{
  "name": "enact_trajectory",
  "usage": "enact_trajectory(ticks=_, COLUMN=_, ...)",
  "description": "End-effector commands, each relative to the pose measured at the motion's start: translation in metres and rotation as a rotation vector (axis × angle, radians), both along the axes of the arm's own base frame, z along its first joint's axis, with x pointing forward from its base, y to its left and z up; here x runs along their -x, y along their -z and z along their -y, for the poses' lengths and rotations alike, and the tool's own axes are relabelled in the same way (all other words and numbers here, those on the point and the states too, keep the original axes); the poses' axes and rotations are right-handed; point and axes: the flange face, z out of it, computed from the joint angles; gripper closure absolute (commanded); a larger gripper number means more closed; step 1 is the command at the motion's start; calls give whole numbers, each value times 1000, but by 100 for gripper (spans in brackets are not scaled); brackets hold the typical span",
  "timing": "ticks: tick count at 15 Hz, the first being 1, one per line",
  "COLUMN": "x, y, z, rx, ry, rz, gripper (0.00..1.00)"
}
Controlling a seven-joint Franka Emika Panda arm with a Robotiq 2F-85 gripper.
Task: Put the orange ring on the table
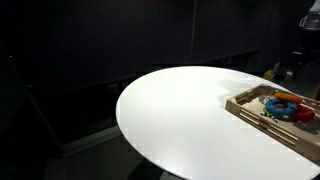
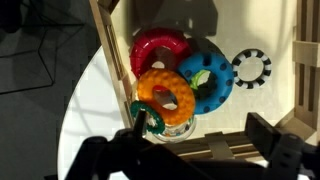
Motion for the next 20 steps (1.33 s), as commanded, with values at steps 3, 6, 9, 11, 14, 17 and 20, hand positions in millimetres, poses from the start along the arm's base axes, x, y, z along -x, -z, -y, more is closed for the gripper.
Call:
enact_trajectory(ticks=3, x=5, y=40, z=8, rx=-7, ry=21, rz=-23, gripper=0)
enact_trajectory(ticks=6, x=4, y=55, z=13, rx=0, ry=20, rz=-10, gripper=0)
enact_trajectory(ticks=9, x=3, y=65, z=20, rx=-12, ry=29, rz=1, gripper=0)
enact_trajectory(ticks=11, x=4, y=70, z=22, rx=-26, ry=35, rz=-7, gripper=0)
enact_trajectory(ticks=14, x=4, y=71, z=20, rx=-26, ry=44, rz=-24, gripper=0)
enact_trajectory(ticks=17, x=4, y=72, z=21, rx=-30, ry=47, rz=-24, gripper=0)
enact_trajectory(ticks=20, x=3, y=73, z=21, rx=-30, ry=41, rz=-19, gripper=0)
